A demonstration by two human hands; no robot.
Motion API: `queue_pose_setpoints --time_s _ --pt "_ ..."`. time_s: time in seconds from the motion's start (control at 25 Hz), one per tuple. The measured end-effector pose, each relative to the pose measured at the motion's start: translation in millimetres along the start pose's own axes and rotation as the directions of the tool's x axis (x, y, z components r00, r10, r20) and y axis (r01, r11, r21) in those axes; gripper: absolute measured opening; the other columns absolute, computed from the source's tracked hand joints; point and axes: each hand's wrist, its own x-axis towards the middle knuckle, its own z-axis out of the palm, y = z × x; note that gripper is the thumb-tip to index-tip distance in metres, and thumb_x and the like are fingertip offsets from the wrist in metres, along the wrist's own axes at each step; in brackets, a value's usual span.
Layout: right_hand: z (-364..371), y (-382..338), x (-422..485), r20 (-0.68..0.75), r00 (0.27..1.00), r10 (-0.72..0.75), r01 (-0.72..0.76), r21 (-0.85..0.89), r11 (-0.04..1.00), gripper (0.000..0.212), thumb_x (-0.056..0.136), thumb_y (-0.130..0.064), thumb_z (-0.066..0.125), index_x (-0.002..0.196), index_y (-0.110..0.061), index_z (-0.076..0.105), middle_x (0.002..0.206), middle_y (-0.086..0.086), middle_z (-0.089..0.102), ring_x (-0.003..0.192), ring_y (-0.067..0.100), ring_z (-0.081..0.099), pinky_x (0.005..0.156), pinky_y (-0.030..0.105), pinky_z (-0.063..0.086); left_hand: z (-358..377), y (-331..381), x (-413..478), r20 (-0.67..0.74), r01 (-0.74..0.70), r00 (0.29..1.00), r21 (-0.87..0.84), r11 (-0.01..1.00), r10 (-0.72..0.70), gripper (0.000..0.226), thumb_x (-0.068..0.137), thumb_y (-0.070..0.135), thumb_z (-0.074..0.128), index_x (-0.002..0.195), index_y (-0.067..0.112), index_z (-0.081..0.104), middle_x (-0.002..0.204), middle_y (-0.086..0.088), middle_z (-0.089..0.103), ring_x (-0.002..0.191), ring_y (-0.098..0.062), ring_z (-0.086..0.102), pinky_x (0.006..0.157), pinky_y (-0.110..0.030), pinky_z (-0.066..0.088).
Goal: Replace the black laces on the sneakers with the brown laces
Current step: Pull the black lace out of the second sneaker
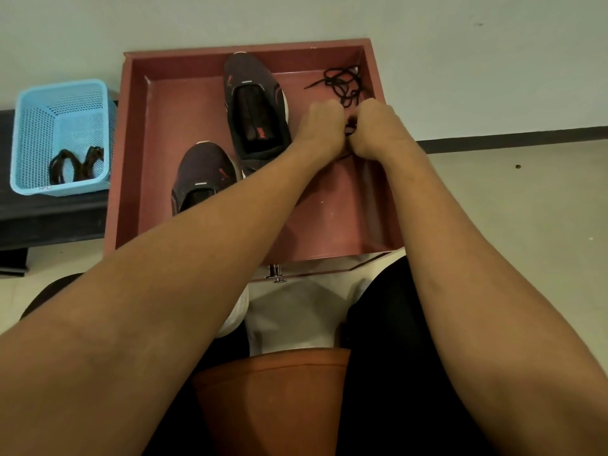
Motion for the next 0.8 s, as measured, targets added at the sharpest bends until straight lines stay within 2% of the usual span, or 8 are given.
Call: queue_pose_setpoints --time_s 0.12,0.24,0.32,0.44,0.52,0.64,0.72,0.8 --pt "-3.7 -0.1 -4.8 0.003 1.0 -0.009 0.009 -0.032 0.999 0.005 0.095 -0.007 0.061 0.1 -0.006 0.063 0.12 0.023 0.066 0.092 0.034 0.057 0.076 0.032 0.04 -0.8 -2.1 -2.8 -0.014 -0.011 1.0 -0.017 1.0 0.011 0.019 0.09 0.008 0.063 0.105 0.002 0.071 0.109 -0.02 0.072 0.103 -0.039 0.068 0.079 -0.04 0.049" --pt "-9.2 -0.4 -7.6 -0.166 0.986 0.026 -0.025 0.011 1.0 0.026 0.098 -0.01 0.063 0.122 -0.008 0.072 0.125 0.019 0.067 0.109 0.036 0.066 0.085 0.032 0.05 -17.5 2.2 -11.7 -0.084 -0.046 0.996 -0.083 0.995 0.04 0.03 0.087 0.01 0.066 0.115 0.007 0.074 0.113 -0.014 0.074 0.107 -0.031 0.069 0.086 -0.038 0.054" --pt "-12.3 -2.6 -9.5 -0.308 0.951 0.033 -0.003 0.095 0.995 0.028 0.097 -0.008 0.061 0.12 -0.015 0.076 0.118 0.013 0.071 0.102 0.03 0.07 0.082 0.028 0.053 -36.1 5.8 -27.0 -0.144 -0.089 0.987 -0.122 0.989 0.071 0.031 0.086 0.009 0.068 0.117 0.012 0.076 0.114 -0.008 0.076 0.107 -0.024 0.07 0.09 -0.035 0.055" --pt "-13.4 -13.2 -17.0 -0.413 0.907 -0.079 0.178 0.208 0.962 0.025 0.096 -0.017 0.062 0.113 -0.025 0.079 0.107 0.0 0.077 0.093 0.016 0.072 0.083 0.03 0.061 -71.1 0.5 -65.1 -0.268 -0.153 0.959 -0.215 0.964 0.092 0.034 0.089 0.015 0.067 0.121 0.02 0.076 0.113 0.0 0.076 0.1 -0.014 0.07 0.088 -0.026 0.054" --pt "-15.6 -25.8 -28.2 -0.458 0.875 -0.157 0.316 0.295 0.902 0.023 0.096 -0.025 0.064 0.115 -0.025 0.078 0.106 -0.009 0.077 0.093 0.005 0.072 0.086 0.027 0.061 -97.9 -20.5 -94.6 -0.362 -0.129 0.932 -0.284 0.95 0.018 0.033 0.089 0.025 0.067 0.121 0.025 0.075 0.107 0.008 0.076 0.09 -0.007 0.071 0.087 -0.02 0.055" --pt "-13.1 -55.0 -57.3 -0.364 0.878 -0.31 0.444 0.381 0.811 0.021 0.094 -0.031 0.069 0.109 -0.022 0.081 0.101 -0.013 0.078 0.087 0.0 0.073 0.085 0.023 0.061 -134.7 -68.6 -153.6 -0.353 0.021 0.925 -0.329 0.944 -0.143 0.025 0.091 0.022 0.071 0.116 0.025 0.077 0.098 0.015 0.072 0.083 0.003 0.068 0.078 0.001 0.043" --pt "-7.1 -77.3 -77.0 -0.219 0.862 -0.457 0.506 0.316 0.803 0.017 0.093 -0.033 0.072 0.102 -0.023 0.084 0.096 -0.012 0.08 0.082 0.001 0.072 0.087 0.027 0.06 -149.1 -96.9 -201.6 -0.3 0.131 0.925 -0.324 0.937 -0.233 0.022 0.095 0.021 0.072 0.117 0.023 0.077 0.1 0.012 0.072 0.08 0.011 0.063 0.073 0.003 0.042" --pt "-2.7 -96.3 -91.3 -0.237 0.809 -0.538 0.585 0.237 0.776 0.02 0.093 -0.038 0.071 0.1 -0.024 0.084 0.094 -0.011 0.08 0.084 0.003 0.072 0.088 0.029 0.059 -149.2 -113.9 -243.3 -0.223 0.243 0.92 -0.319 0.916 -0.322 0.023 0.094 0.027 0.075 0.116 0.022 0.077 0.099 0.01 0.074 0.081 0.014 0.06 0.073 -0.004 0.048"
